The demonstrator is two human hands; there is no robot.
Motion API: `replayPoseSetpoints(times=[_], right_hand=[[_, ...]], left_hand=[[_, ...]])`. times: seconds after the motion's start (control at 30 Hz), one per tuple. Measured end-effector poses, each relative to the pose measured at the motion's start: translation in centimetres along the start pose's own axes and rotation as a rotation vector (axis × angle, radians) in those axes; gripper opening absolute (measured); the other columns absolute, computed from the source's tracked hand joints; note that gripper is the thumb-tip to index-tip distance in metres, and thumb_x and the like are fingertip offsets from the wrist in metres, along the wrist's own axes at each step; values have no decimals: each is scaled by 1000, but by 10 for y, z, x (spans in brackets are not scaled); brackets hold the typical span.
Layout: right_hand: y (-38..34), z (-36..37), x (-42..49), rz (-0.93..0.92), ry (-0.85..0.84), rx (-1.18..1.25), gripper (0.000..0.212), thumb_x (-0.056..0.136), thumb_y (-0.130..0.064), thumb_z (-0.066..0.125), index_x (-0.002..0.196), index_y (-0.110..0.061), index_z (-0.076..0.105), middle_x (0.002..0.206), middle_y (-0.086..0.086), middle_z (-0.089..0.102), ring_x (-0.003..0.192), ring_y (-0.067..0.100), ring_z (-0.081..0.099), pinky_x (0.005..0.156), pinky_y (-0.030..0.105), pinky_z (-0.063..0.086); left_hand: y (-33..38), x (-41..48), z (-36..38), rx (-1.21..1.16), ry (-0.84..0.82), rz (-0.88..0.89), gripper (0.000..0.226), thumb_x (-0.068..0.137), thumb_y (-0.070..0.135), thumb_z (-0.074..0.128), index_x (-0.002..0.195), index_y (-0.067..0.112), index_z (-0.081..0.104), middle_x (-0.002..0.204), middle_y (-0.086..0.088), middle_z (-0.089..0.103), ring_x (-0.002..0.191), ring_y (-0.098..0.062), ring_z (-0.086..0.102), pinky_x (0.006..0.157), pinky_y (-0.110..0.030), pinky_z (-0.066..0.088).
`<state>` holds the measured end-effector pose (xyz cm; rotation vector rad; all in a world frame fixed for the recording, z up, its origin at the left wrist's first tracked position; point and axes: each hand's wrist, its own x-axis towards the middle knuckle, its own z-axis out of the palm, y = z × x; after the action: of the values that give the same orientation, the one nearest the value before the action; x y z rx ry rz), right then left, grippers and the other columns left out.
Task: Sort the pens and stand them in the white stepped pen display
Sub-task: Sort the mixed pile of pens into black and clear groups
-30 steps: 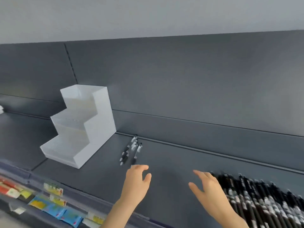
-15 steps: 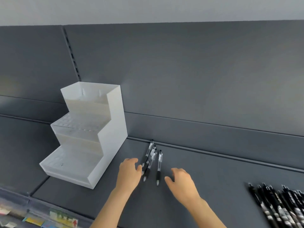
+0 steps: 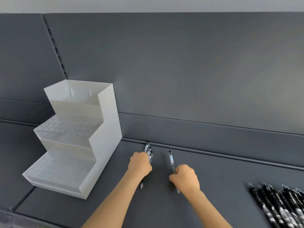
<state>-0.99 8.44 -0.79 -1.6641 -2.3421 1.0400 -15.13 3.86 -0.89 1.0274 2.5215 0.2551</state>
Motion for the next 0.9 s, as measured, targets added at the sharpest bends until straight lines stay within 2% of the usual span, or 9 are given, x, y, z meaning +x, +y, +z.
replayPoseSetpoints(times=[0.1, 0.17, 0.2, 0.27, 0.33, 0.43, 0.63, 0.77, 0.9], right_hand=[[14, -7, -4, 37, -80, 421, 26, 75, -2, 55, 56, -10, 40, 52, 2, 31, 51, 17, 25, 47, 23, 22], [20, -13, -11, 76, -166, 652, 15, 80, 1, 52, 67, -6, 55, 50, -1, 35, 47, 15, 31, 46, 21, 27], [21, -16, -15, 84, -211, 753, 14, 82, 2, 52, 73, -5, 60, 49, -2, 39, 46, 13, 36, 46, 21, 32], [22, -22, -20, 105, -296, 890, 14, 86, -1, 52, 81, -5, 65, 51, -3, 46, 44, 11, 44, 47, 24, 38], [23, -24, -24, 114, -381, 987, 13, 87, -4, 54, 85, -4, 67, 55, 0, 50, 45, 13, 46, 45, 25, 37], [26, -25, -33, 101, -459, 1093, 13, 88, -5, 54, 90, -3, 66, 63, 4, 57, 50, 14, 47, 44, 24, 33], [37, -34, -53, 65, -442, 1129, 17, 90, -4, 50, 91, -2, 67, 68, 4, 62, 52, 13, 48, 46, 23, 34], [57, -41, -63, 82, -382, 1146, 23, 92, -3, 45, 90, -3, 68, 70, 4, 62, 57, 15, 48, 56, 28, 34], [74, -54, -74, 83, -304, 1127, 24, 93, -2, 45, 92, -3, 69, 71, 5, 63, 58, 15, 51, 54, 27, 37]], left_hand=[[4, -4, 5, 50, 8, -26, 32, 91, 6, 48, 122, 4, 45, 122, -13, 55, 108, -28, 57, 81, -32, 47], [-3, -5, 4, -21, -15, 11, 35, 92, 4, 43, 126, 10, 43, 113, -9, 57, 89, -24, 60, 71, -30, 46], [-9, -4, 2, -142, -46, 31, 32, 92, 2, 40, 121, 13, 46, 103, -9, 56, 74, -21, 58, 62, -28, 45], [-17, -13, -9, -643, -193, -32, 15, 89, -3, 41, 98, 5, 50, 85, -12, 54, 58, -17, 55, 53, -27, 47], [-21, -31, -18, -1106, -337, -69, 11, 88, -7, 49, 93, -2, 56, 76, -13, 64, 62, -19, 65, 58, -32, 56], [-19, -55, -21, -1389, -433, -49, 14, 89, -7, 50, 95, -1, 62, 77, -11, 73, 71, -22, 71, 67, -38, 58], [-5, -73, -10, -1542, -463, -29, 13, 88, -6, 52, 94, 0, 62, 78, -9, 74, 70, -20, 72, 61, -32, 58], [13, -81, 3, -1543, -524, -8, 13, 87, -6, 55, 94, 1, 63, 80, -9, 74, 72, -20, 72, 59, -31, 58], [35, -88, 12, -1517, -580, 36, 13, 86, -6, 56, 95, 1, 63, 82, -10, 74, 74, -21, 72, 63, -32, 58]])
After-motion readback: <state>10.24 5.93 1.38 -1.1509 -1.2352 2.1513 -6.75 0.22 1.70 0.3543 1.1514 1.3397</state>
